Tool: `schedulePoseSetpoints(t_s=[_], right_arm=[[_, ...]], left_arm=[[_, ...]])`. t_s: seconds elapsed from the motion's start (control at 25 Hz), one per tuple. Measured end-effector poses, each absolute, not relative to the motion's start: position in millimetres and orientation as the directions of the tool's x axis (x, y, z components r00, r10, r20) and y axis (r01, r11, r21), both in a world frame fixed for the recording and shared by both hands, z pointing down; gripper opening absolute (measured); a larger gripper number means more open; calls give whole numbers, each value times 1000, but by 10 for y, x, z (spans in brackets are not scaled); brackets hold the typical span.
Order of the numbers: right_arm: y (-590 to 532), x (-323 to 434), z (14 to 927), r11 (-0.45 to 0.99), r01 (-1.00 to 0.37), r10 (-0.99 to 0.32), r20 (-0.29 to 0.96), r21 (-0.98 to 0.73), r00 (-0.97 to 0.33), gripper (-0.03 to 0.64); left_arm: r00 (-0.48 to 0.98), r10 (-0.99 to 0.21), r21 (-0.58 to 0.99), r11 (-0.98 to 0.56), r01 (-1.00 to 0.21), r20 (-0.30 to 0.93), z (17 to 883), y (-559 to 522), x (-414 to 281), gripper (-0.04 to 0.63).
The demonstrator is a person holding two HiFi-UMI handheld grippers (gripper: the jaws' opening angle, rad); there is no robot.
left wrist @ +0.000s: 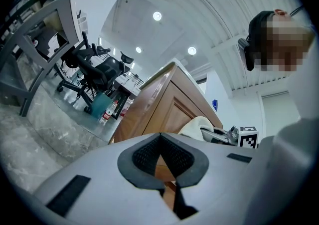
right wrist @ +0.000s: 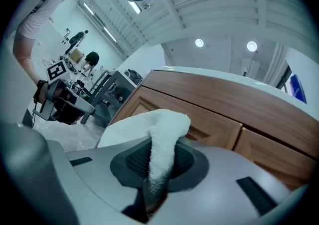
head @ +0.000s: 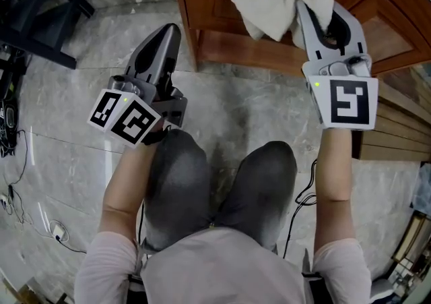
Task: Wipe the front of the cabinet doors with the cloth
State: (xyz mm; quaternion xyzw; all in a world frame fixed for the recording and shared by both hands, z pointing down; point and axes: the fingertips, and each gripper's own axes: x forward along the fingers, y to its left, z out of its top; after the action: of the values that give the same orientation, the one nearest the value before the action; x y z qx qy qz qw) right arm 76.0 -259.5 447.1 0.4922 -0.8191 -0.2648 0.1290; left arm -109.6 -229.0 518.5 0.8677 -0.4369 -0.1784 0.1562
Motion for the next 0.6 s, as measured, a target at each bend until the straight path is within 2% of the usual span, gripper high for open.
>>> schedulePoseSetpoints(t_s=[0.32, 0.6], right_arm=[[-2529, 1307, 4530, 307, -791, -919, -49, 529, -390, 71], [-2510, 1385, 4582, 296, -797, -928, -39, 527, -371, 71]], left_arm=[[561, -811, 425, -571, -702, -165, 5176, -2249, -1009, 18], [558, -814, 432, -568, -701, -165, 5200, -2259, -1005, 17]])
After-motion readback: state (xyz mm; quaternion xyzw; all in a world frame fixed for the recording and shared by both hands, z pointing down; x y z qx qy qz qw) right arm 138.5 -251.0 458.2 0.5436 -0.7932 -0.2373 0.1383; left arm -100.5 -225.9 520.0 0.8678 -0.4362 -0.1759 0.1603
